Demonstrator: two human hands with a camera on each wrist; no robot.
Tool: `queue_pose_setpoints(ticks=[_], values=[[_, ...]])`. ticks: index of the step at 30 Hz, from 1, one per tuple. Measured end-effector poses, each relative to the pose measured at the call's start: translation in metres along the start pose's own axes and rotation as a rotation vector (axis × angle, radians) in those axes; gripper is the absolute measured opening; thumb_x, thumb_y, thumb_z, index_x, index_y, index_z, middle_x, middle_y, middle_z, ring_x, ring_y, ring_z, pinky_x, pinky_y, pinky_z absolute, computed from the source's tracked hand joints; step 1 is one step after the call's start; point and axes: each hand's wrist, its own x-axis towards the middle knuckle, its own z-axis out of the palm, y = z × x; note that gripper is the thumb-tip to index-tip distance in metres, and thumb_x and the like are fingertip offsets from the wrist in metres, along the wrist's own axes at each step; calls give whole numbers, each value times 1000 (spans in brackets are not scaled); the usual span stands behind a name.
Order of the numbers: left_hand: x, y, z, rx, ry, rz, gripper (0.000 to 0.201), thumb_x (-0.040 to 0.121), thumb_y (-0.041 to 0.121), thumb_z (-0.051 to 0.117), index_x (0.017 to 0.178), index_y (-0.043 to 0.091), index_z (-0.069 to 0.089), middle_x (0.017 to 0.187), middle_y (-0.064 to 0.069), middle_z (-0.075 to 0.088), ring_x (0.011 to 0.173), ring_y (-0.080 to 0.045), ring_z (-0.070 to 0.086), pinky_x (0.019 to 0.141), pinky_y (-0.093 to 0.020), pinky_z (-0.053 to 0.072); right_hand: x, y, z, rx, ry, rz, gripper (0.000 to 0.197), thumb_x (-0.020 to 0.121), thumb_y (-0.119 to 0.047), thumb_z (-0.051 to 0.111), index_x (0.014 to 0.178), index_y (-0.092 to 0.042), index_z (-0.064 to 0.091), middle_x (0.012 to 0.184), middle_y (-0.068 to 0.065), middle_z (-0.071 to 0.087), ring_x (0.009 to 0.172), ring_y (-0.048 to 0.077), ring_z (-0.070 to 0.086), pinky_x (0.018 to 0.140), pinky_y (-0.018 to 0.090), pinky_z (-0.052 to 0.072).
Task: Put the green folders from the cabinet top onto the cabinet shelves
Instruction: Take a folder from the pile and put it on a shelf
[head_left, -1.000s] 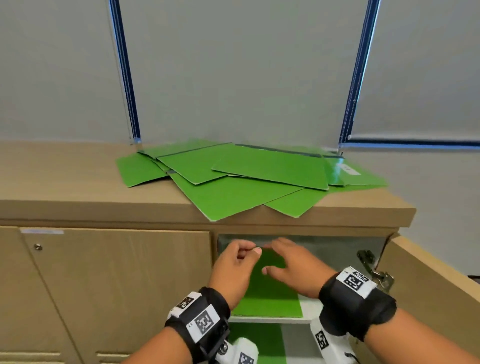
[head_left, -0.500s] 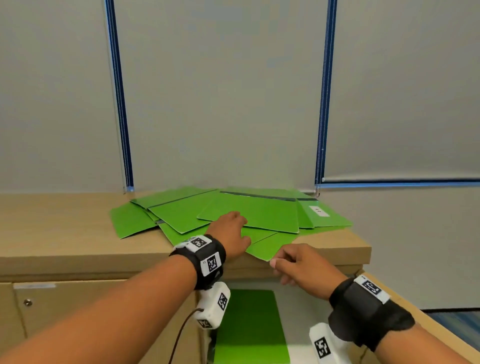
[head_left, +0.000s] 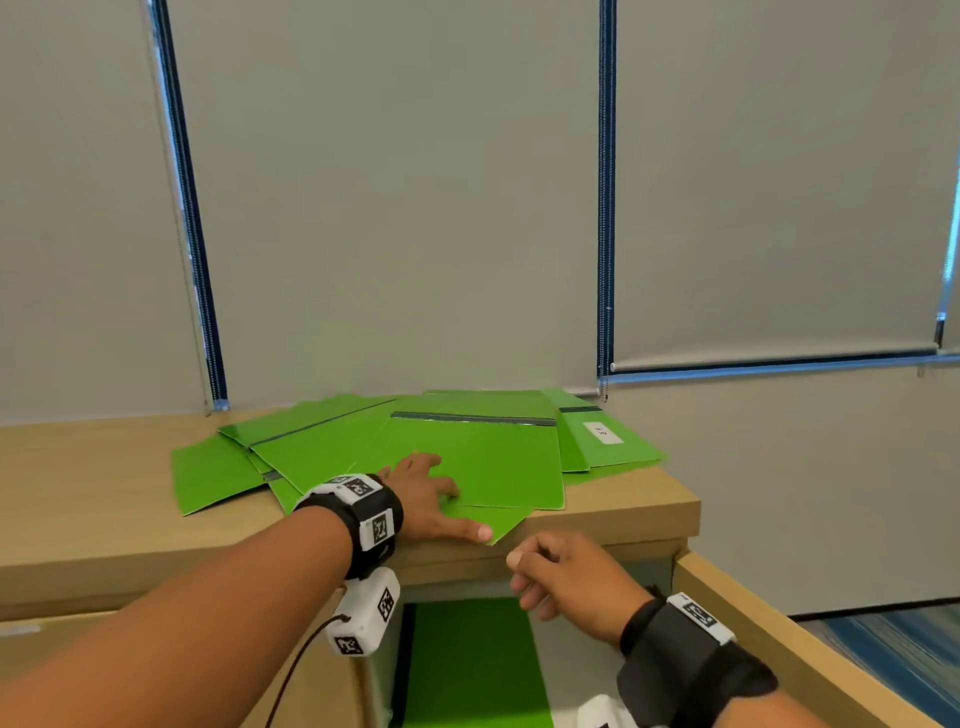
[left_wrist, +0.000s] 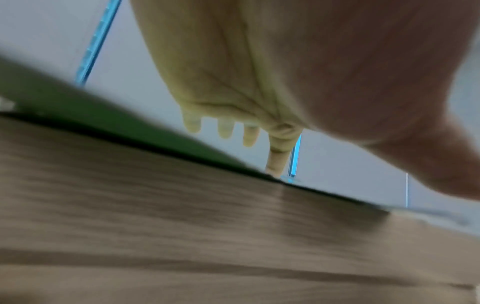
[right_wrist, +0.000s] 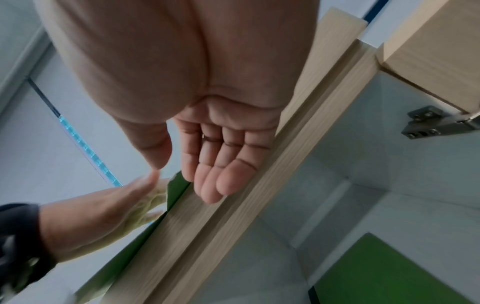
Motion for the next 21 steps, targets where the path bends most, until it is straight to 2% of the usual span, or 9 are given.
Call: queue_pose_setpoints(ticks=[1,3,5,8,12,13,16,18,21], values=[[-7,-2,-1,-86,-33,21,112,45,98,41,138,36,42,156,-2,25,140,-26,30,115,-47,25,0,0,0,26,-4,18,16,95,-24,57,90,-10,61,80,4,67,65,12,61,57,24,48],[-23,-4,-4,-155,-92,72,101,55,85,61,138,32,40,150,0,39,132,-21,43,109,-39,36,0,0,1,73,-28,63,23,96,-29,55,95,-6,61,83,5,65,67,14,60,58,26,48],[-38,-6,-3,-47,-37,110,81,72,64,68,140,31,39,145,2,46,128,-20,48,104,-34,40,-2,0,3,111,-59,111,34,97,-35,53,103,-3,60,85,6,64,67,14,60,57,25,49],[-57,-6,-1,108,142,157,50,87,45,57,135,37,47,138,8,54,124,-17,52,99,-33,44,-8,0,10,195,-87,175,45,94,-47,53,110,-5,55,87,7,65,65,15,62,57,27,50],[-82,4,-3,107,288,200,39,91,51,46,127,40,57,126,10,64,115,-17,59,90,-32,47,-9,-8,23,292,92,166,77,83,-55,64,135,-7,35,110,11,66,76,16,68,63,30,57],[-87,9,-3,80,302,218,41,91,54,47,127,39,57,125,11,65,113,-16,60,89,-31,47,-7,-13,24,332,174,131,74,83,-50,67,132,-4,38,117,12,63,85,17,69,66,31,59],[-99,18,-7,-101,246,258,54,84,67,50,130,37,56,127,10,62,111,-13,59,92,-28,47,2,-35,24,575,314,28,26,92,-14,59,112,1,49,117,25,63,98,32,68,75,42,59],[-104,16,-13,-289,233,251,59,82,70,51,129,34,57,128,7,60,112,-11,57,97,-30,45,7,-49,20,737,316,-19,26,91,3,48,116,8,49,115,31,63,97,39,67,70,44,58],[-108,-2,-32,-421,374,197,57,87,61,52,133,26,55,138,1,50,127,-12,47,107,-27,35,7,-69,11,789,330,-103,34,87,10,41,117,3,54,111,23,64,98,35,61,66,40,57]])
